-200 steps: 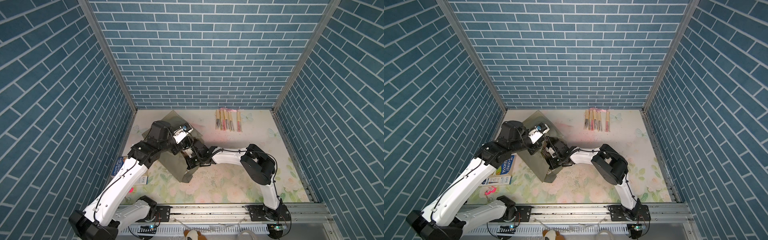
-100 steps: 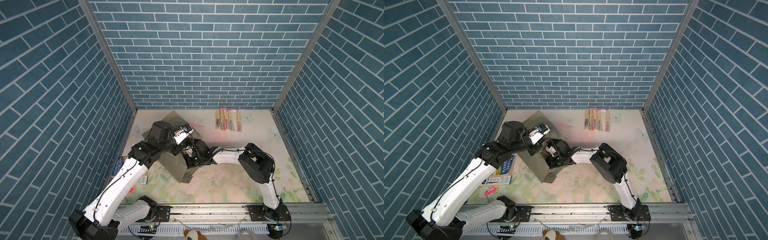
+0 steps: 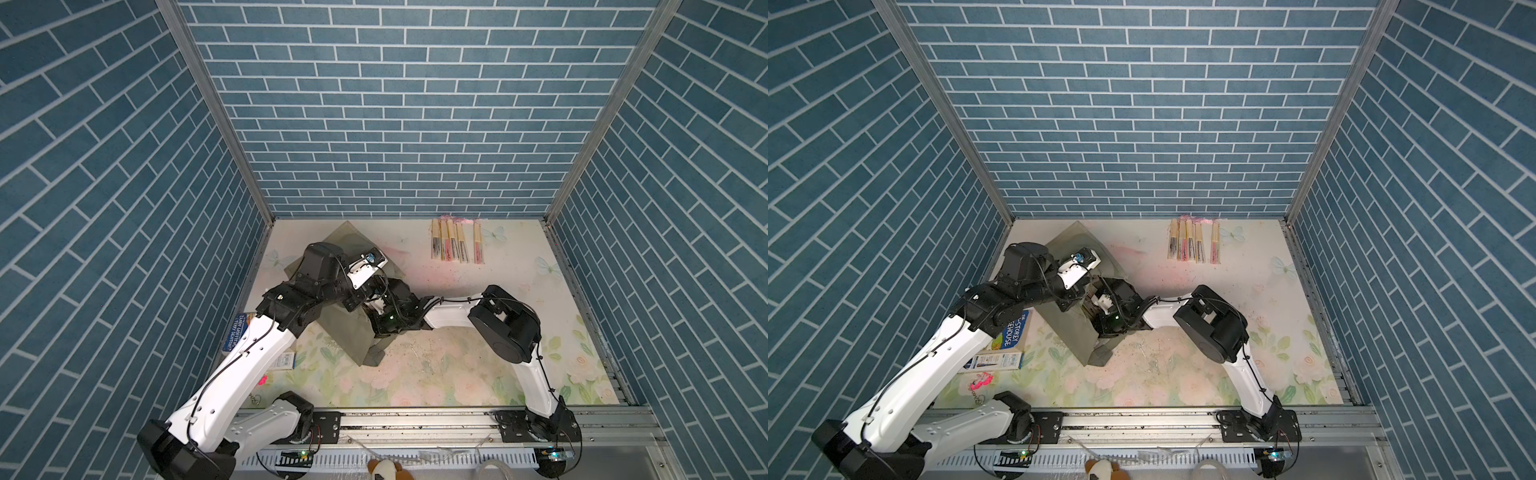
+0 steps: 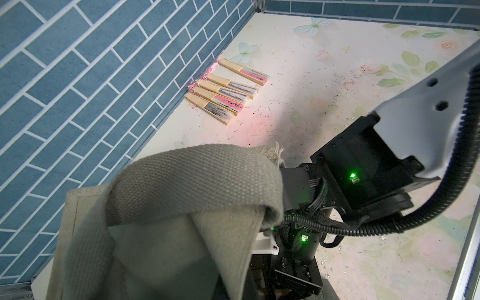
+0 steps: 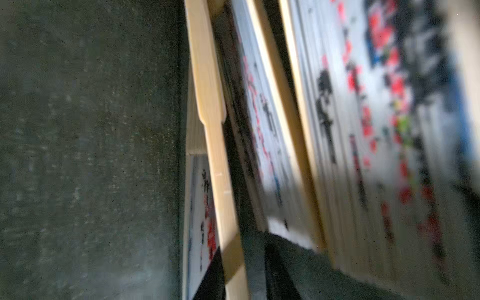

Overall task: Take out the folding fans from the tote bags
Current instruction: Pick up the folding fan from the canvas bag.

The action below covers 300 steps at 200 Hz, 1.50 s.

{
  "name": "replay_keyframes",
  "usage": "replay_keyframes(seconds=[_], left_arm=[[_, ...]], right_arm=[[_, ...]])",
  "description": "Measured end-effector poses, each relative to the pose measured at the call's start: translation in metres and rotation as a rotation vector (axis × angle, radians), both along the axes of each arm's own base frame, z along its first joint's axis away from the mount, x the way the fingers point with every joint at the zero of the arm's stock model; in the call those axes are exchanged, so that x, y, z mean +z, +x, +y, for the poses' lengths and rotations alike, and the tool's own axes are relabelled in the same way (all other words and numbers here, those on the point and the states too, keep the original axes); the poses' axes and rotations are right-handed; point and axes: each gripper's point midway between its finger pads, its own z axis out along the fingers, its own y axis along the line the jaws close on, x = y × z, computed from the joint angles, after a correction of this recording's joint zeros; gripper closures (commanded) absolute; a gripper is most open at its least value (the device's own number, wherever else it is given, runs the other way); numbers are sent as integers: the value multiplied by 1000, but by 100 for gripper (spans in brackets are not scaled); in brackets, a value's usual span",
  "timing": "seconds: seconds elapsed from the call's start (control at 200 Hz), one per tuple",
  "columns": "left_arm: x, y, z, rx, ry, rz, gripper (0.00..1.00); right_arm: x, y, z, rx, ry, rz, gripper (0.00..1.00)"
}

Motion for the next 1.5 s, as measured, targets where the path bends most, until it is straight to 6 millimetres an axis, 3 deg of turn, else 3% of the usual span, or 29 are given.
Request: replay_keyframes(seconds=[0.285, 0.45, 0.825, 1.1, 1.25, 1.5], left_arm=[[0, 0, 0, 0, 1, 0, 100], [0, 0, 0, -3, 2, -2, 100], [8, -1, -8, -32, -21, -33, 100], [9, 0, -9, -33, -23, -40, 100], [7, 1, -9, -31, -14, -38, 100], [10, 2, 1, -31, 93, -26, 100]], right_arm=[[7, 0, 4, 7, 37, -2, 88], [14, -3, -7, -4, 18, -22, 91], [49, -25, -65, -1, -36, -137, 94], [47, -46, -116, 11, -100, -216, 97], [44, -46, -112, 11, -101, -225, 98], [56, -46, -92, 23, -64, -246, 98]])
